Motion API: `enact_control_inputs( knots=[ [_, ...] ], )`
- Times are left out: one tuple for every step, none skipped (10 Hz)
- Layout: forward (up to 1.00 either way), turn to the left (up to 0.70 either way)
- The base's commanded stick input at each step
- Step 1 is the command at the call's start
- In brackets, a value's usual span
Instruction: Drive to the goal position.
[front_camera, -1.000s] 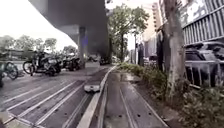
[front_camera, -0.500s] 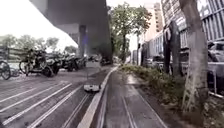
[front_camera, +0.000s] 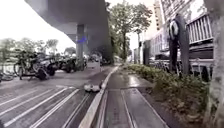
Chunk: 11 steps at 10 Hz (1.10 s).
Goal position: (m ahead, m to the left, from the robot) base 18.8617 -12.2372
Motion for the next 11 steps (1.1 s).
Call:
enact_control_inputs(
  knots=[
    [0.70,0.14],
    [0.70,0.11],
    [0.70,0.03],
    [0.70,0.01],
    [0.70,0.01],
    [0.70,0.01],
    [0.70,0.01],
    [0.70,0.01],
    [0.70,0.01],
    [0.70,0.01],
    [0.70,0.01]
  ],
)
